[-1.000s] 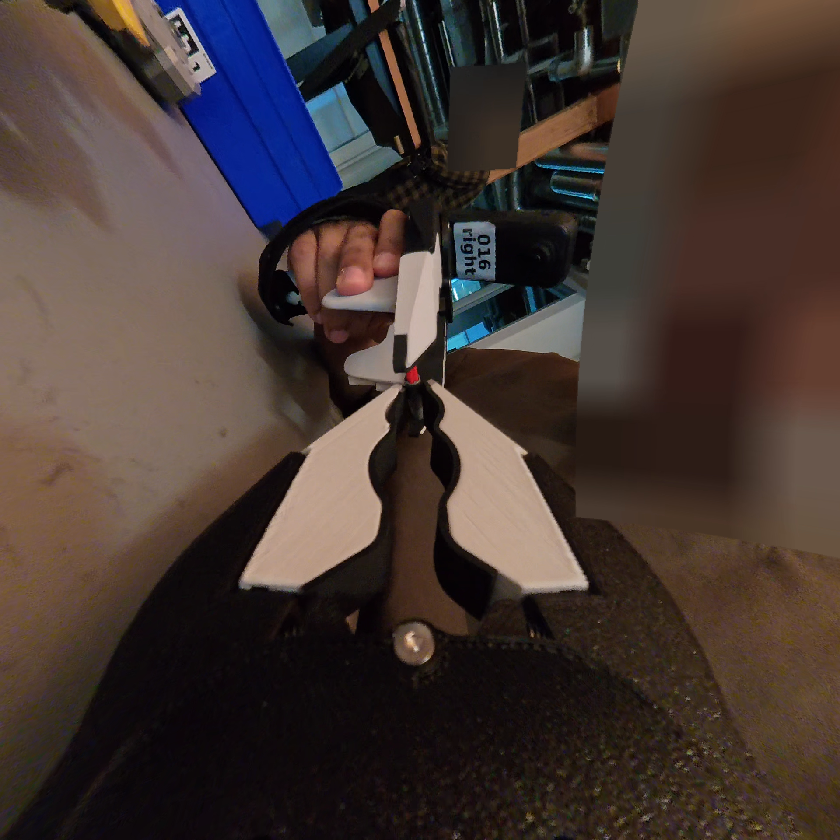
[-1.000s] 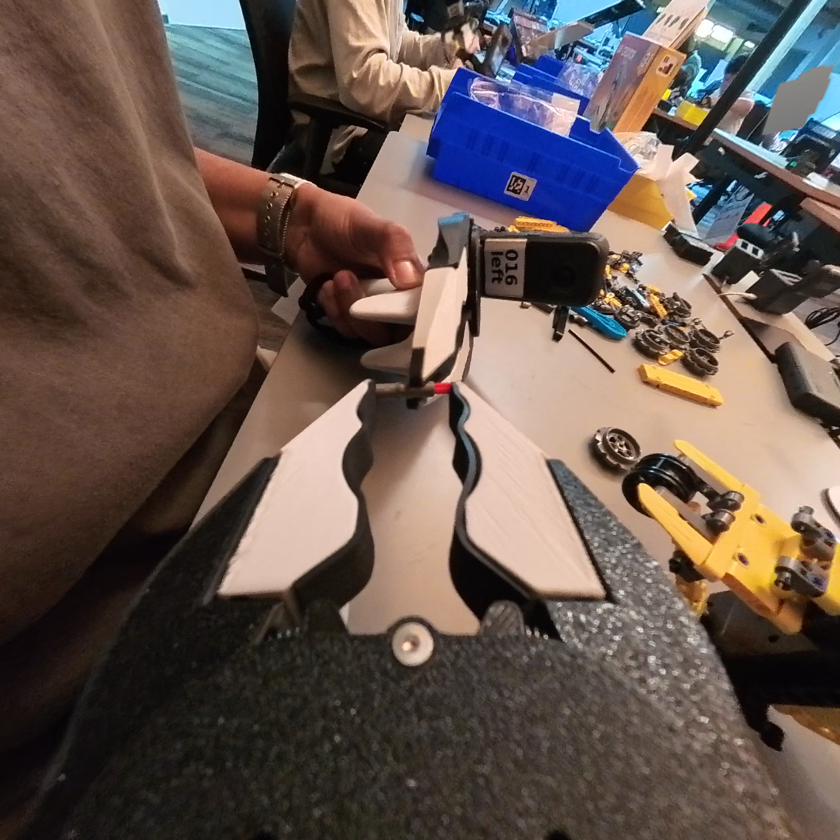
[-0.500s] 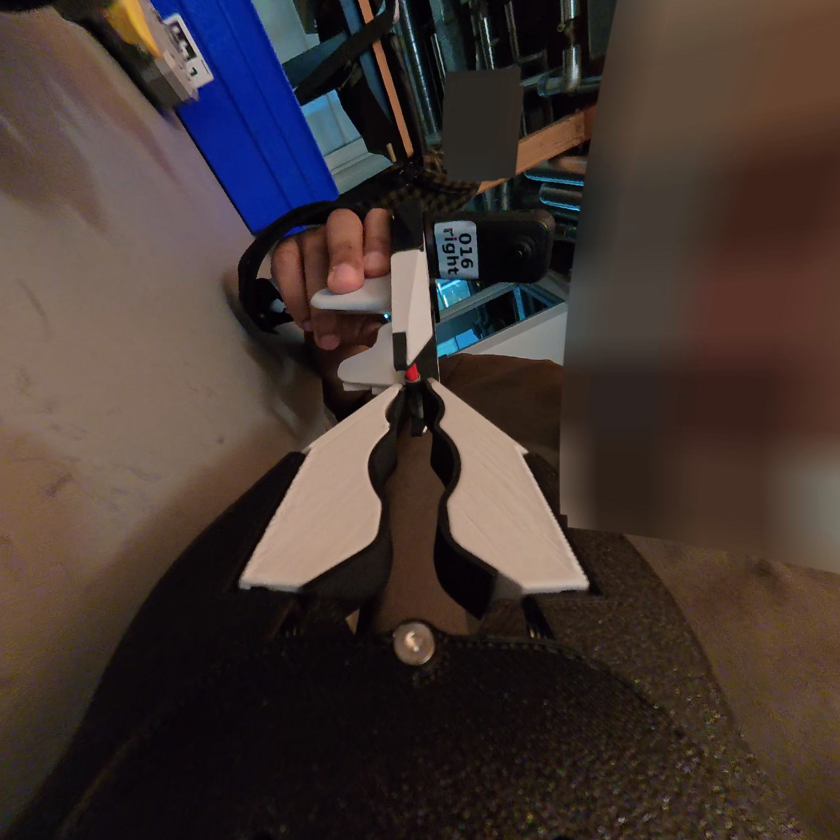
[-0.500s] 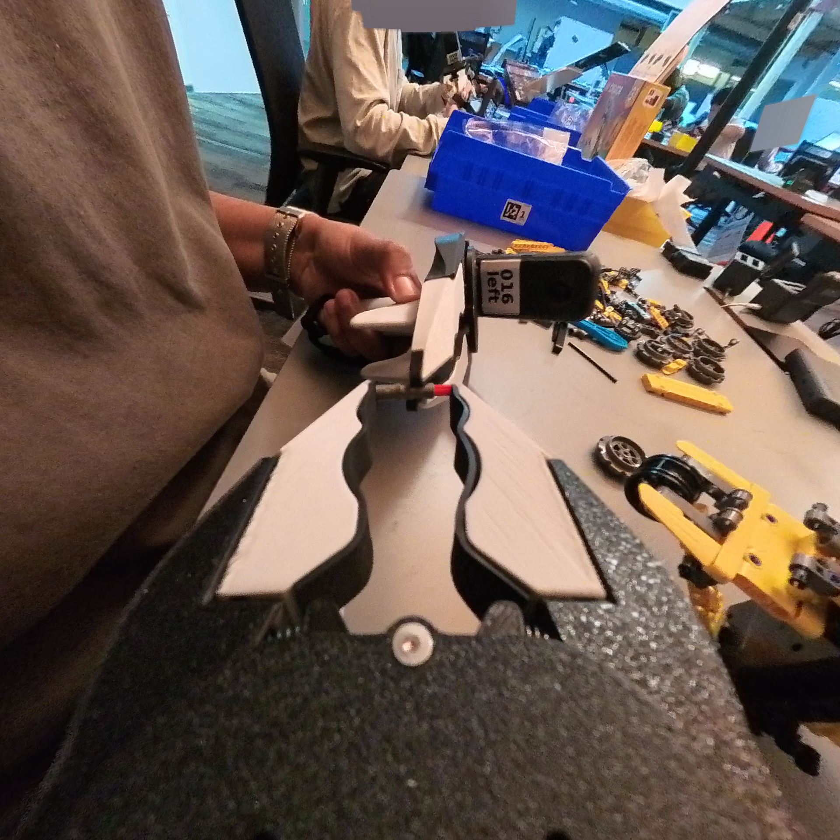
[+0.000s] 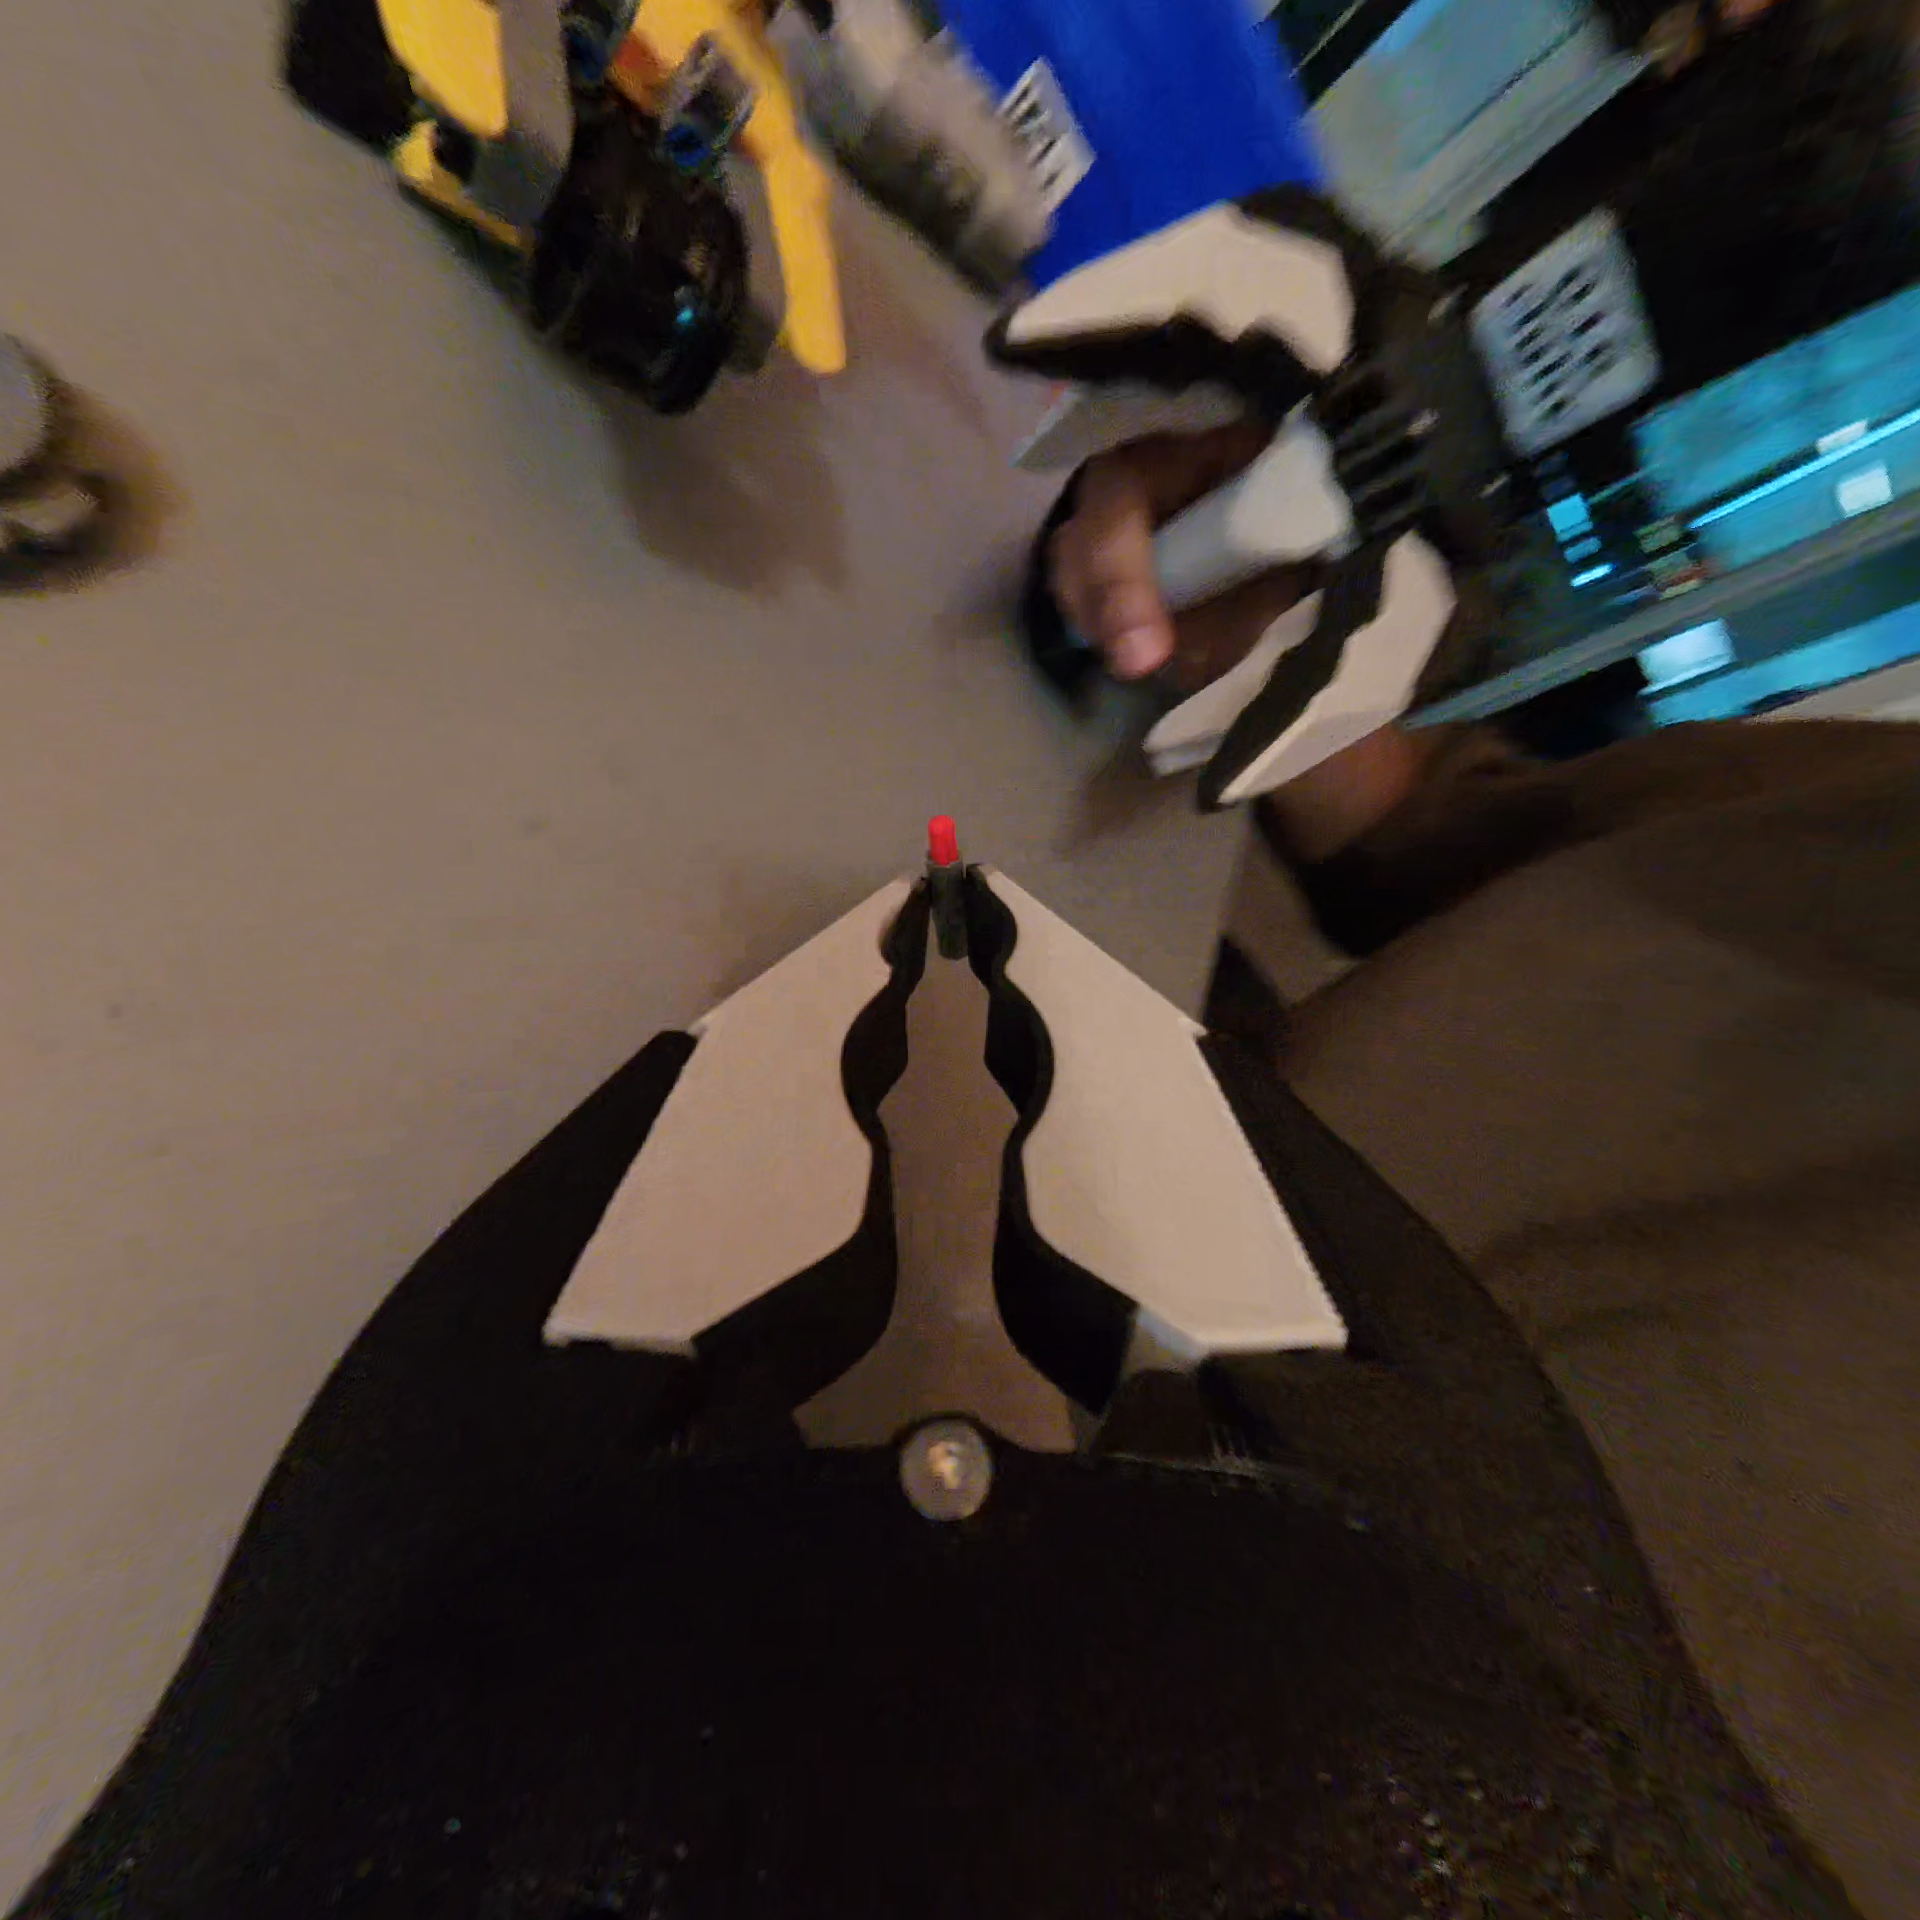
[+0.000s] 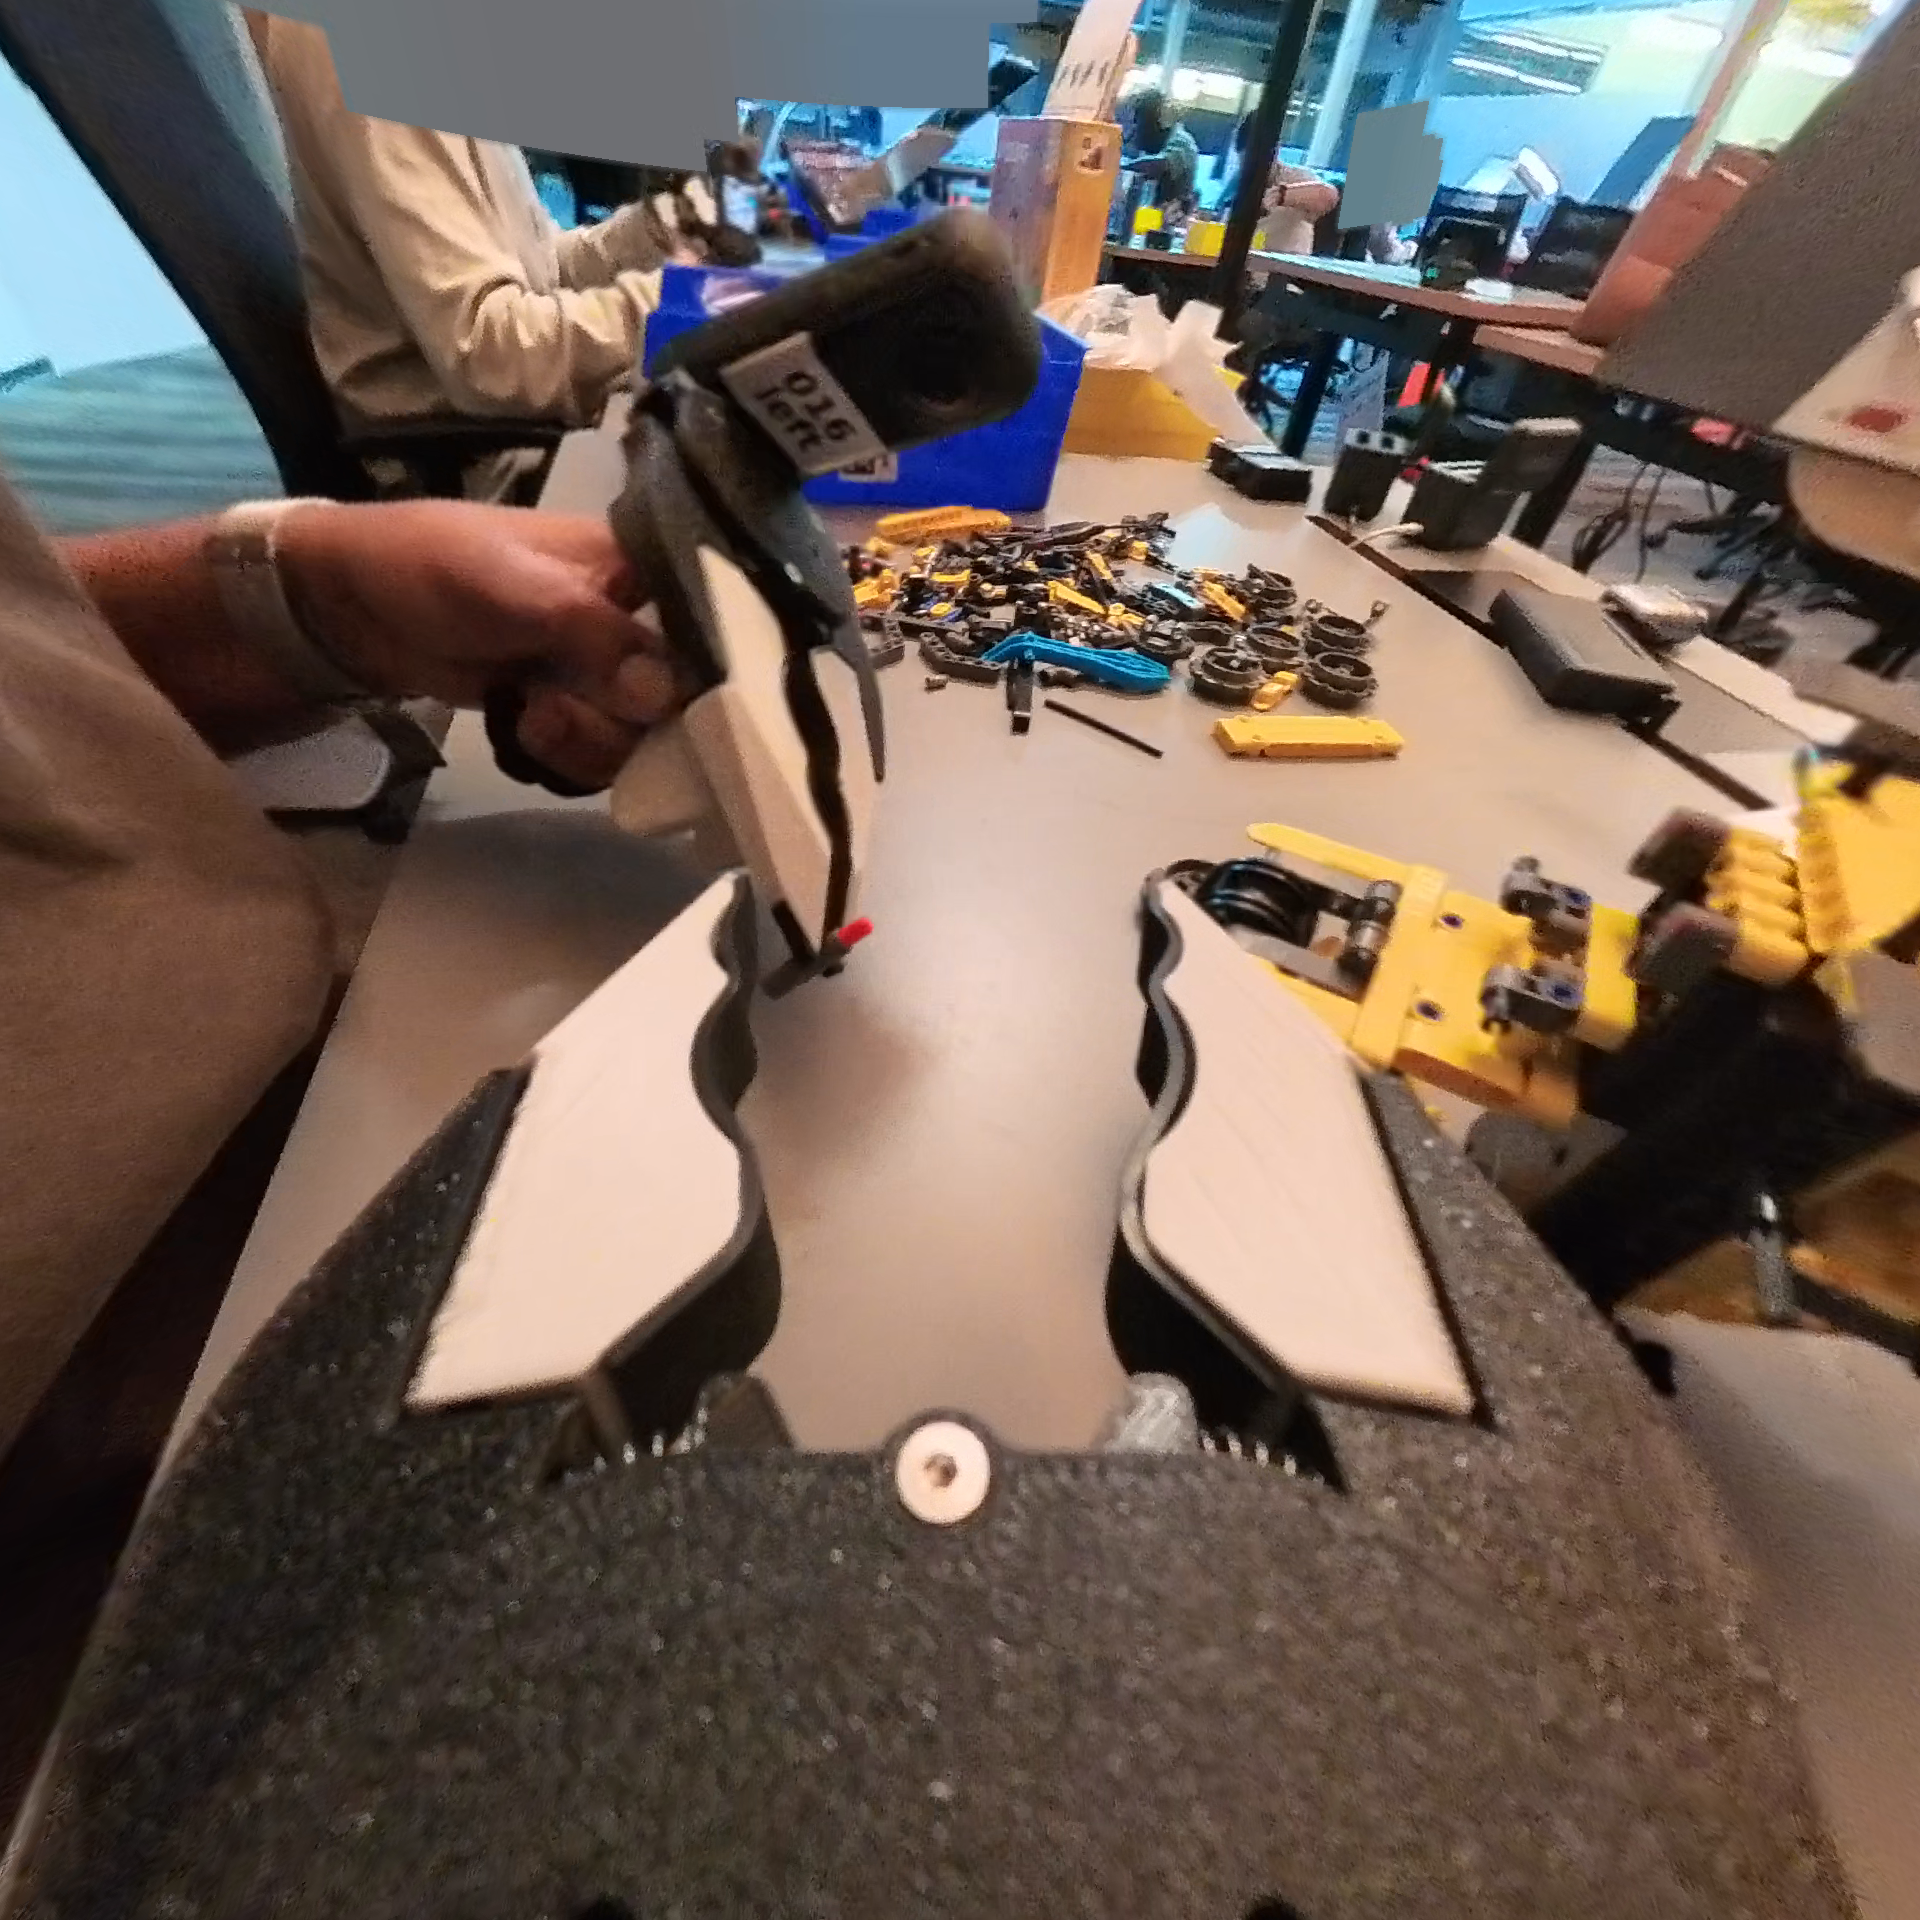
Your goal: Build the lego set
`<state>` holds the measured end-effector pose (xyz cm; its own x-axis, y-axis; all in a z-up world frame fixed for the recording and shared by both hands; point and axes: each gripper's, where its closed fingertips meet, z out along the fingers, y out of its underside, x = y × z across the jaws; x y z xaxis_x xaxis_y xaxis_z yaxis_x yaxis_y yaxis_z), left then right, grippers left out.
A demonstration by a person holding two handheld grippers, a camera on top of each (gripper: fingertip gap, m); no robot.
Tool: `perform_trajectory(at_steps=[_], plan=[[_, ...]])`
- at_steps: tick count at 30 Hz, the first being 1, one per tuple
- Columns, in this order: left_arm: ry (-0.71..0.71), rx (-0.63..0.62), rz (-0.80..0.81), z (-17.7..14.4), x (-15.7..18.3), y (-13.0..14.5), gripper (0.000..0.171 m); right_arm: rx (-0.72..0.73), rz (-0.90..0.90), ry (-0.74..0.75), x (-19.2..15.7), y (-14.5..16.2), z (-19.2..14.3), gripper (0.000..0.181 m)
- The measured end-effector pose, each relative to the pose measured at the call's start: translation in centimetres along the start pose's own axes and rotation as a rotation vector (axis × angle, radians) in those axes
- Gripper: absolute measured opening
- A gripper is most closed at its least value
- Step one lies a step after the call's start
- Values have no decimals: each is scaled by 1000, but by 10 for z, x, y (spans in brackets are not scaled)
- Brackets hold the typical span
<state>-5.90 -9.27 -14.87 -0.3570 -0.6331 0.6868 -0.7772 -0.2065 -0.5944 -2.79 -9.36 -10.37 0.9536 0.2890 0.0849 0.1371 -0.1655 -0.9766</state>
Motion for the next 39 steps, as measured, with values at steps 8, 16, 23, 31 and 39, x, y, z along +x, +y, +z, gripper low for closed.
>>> perform_trajectory(at_steps=[8, 16, 23, 31, 39], plan=[[-317, -173, 205, 2, -30, 16, 2, -37, 65, 30, 10, 7, 2, 73], [-285, -188, 238, 22, -33, 14, 1, -41, 82, 28, 11, 8, 1, 70], [-277, -145, 248, 25, -34, 11, 1, -42, 103, 30, 14, 8, 1, 68], [-261, -107, 262, 24, -31, 9, 13, -37, 135, 27, 18, 8, 0, 67], [-292, -77, 325, 12, -30, 6, 25, -2, 219, 34, 29, 6, -6, 66]])
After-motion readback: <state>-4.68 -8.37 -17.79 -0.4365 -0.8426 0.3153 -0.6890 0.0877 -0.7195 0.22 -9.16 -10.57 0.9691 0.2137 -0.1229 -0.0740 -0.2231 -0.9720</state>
